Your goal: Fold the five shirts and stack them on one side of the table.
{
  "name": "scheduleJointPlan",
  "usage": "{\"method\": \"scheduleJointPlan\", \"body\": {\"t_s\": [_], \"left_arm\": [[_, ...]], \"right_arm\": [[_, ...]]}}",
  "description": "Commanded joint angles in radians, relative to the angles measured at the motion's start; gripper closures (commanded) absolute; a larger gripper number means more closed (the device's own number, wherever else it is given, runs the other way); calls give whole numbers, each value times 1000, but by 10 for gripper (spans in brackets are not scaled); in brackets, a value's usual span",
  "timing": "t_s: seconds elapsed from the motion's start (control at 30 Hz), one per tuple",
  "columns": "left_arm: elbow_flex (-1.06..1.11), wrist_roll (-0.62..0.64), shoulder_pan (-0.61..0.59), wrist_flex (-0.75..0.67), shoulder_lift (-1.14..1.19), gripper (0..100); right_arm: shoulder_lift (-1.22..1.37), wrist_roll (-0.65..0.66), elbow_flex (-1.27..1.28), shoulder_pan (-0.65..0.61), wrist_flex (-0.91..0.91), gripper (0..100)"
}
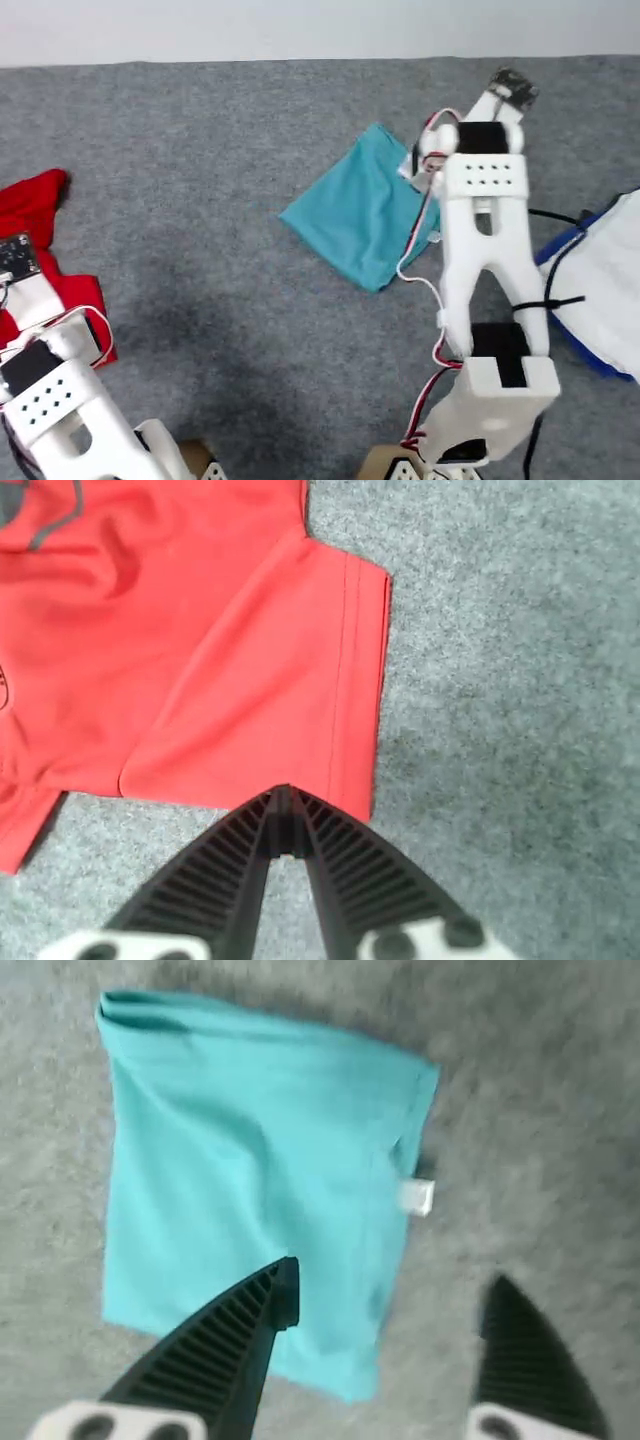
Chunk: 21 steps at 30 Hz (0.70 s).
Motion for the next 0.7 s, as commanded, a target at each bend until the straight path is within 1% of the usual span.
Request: {"method": "scheduleJointPlan", "body": {"t_s": [0.0, 0.5, 0.67], "left_arm": [[-41, -9, 0, 6, -20, 998], [-41, -9, -2, 6, -20, 998], [-39, -9, 0, 3, -20, 998]], "right_arm": [[35, -68, -20, -38, -13, 583], [277, -77, -21, -42, -278, 575], [329, -77, -21, -88, -320, 575]]}}
